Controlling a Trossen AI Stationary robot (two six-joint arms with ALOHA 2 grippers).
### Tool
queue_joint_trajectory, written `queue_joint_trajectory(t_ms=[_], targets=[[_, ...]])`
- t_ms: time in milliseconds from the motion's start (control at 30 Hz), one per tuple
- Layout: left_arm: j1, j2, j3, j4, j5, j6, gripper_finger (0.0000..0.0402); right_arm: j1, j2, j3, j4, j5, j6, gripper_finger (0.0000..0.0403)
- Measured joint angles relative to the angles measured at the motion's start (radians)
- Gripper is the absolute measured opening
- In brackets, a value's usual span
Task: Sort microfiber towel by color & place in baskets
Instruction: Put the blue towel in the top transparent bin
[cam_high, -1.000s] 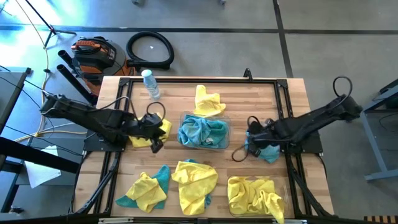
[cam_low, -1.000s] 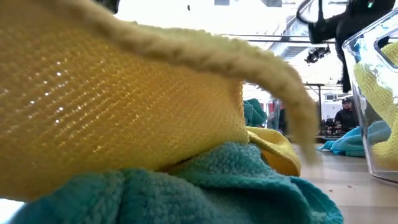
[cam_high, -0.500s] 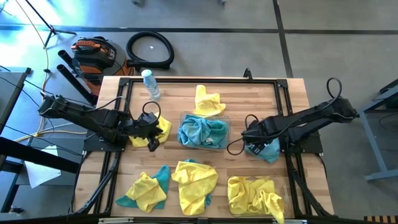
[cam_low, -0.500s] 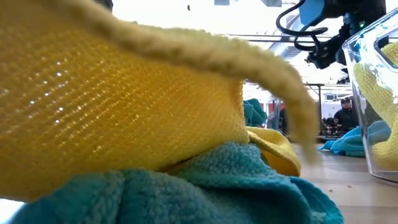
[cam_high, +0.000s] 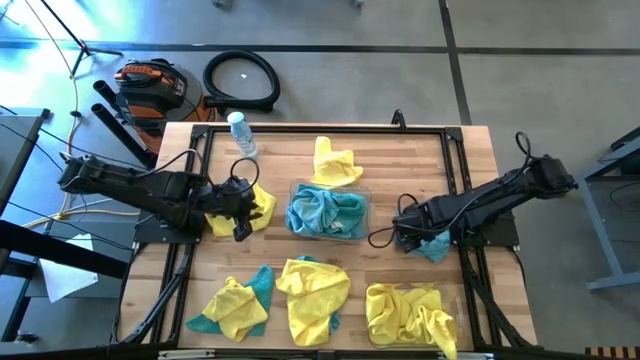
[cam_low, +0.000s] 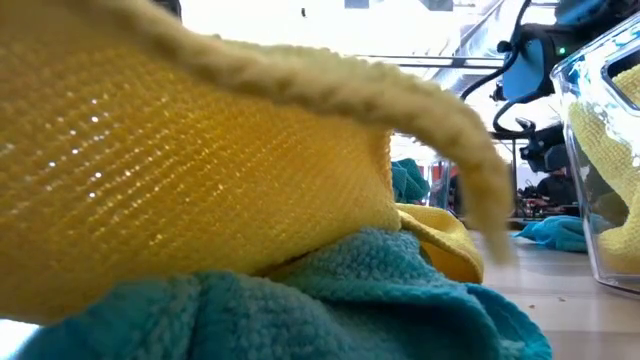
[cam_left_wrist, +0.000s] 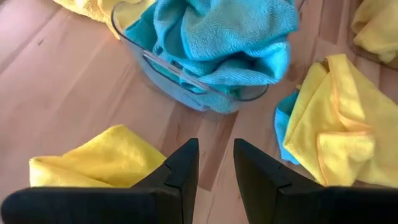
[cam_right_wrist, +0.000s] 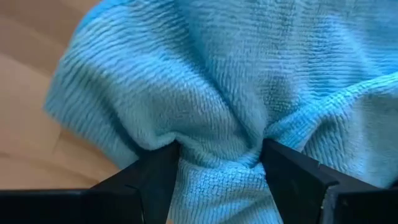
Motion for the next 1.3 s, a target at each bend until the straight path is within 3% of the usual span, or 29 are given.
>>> queue_joint_trajectory(t_ms=[267,400,567,700,867,1100,1300], targets=[[0.059,-0.008,0.000,-0.002,0.002,0.079,0.0092,0.002,-0.005,-0.050,0.060,0.044,0.069,0.0207],[0.097,-0.008,0.000,-0.001,0.002,0.110,0.0092,0.001,-0.001,-0.042,0.080,0.096,0.070,0.0142],[0.135,-0.008,0.000,-0.001,0.016,0.129,0.0092,0.000,-0.001,-0.042,0.087,0.111,0.069,0.0027],[0.150,-0.008,0.000,0.001,0.017,0.135,0.0092,0.000,-0.006,-0.010,0.037,0.107,0.056,0.0023],[0.160,-0.008,0.000,0.003,0.017,0.136,0.0092,-0.001,-0.032,0.146,-0.164,0.153,-0.001,0.0008],[0.160,-0.008,0.000,0.005,0.017,0.126,0.0092,0.000,-0.042,0.489,-0.411,0.323,-0.079,0.0008],[0.160,-0.008,0.000,0.005,0.017,0.126,0.0092,0.000,-0.038,0.740,-0.420,0.448,-0.204,0.0004]])
